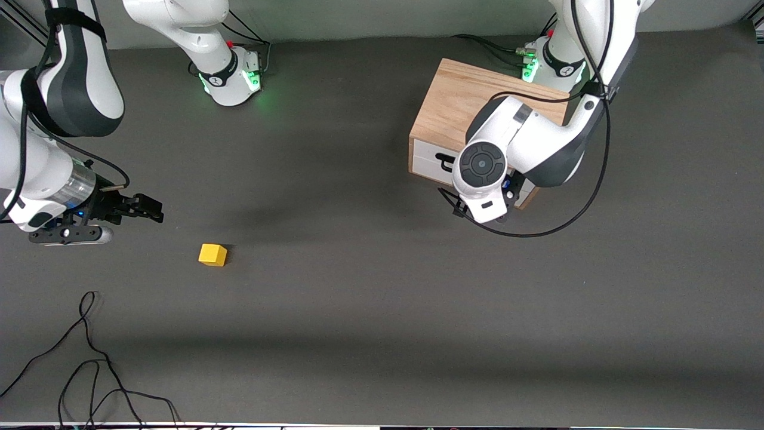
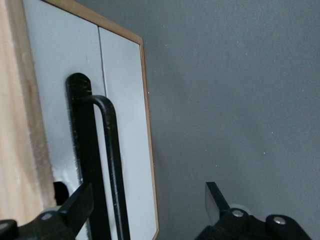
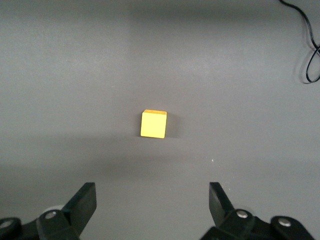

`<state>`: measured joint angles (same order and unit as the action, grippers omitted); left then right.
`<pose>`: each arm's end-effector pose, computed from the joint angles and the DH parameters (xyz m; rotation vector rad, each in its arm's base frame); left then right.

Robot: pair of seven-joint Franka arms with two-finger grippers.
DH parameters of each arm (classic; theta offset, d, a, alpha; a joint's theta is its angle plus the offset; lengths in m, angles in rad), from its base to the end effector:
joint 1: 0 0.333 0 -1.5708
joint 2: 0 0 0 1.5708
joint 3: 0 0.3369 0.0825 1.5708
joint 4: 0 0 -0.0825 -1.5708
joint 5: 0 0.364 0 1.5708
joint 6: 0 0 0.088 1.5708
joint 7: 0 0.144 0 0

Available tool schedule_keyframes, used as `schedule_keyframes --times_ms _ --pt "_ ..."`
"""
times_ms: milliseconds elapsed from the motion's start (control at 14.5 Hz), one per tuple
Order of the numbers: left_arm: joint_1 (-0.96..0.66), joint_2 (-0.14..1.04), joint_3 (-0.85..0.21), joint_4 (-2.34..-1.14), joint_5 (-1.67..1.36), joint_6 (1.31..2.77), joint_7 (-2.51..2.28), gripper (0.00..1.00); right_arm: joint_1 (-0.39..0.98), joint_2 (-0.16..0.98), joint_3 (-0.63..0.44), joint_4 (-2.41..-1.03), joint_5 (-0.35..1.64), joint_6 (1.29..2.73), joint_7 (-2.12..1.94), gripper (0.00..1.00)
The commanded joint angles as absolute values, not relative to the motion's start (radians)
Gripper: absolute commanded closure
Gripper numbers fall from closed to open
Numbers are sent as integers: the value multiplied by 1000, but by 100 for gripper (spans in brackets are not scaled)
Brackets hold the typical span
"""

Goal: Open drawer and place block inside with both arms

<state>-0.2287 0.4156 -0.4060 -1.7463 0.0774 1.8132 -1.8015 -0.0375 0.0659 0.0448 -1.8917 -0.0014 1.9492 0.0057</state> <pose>0.4936 -0.3304 0.3251 -2.4115 -1.5489 0.2815 0.5595 0.0035 0.4581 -3.1400 -0.0032 0.0131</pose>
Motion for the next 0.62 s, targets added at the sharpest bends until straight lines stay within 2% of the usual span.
schedule_keyframes --times_ms 0,553 --pt "-241 433 -400 -1755 107 1828 -1848 0 -38 89 48 -1901 -9 1997 3 0" --pt "-256 482 -400 -1753 117 1844 -1871 0 -37 238 48 -1959 -11 2204 2 0"
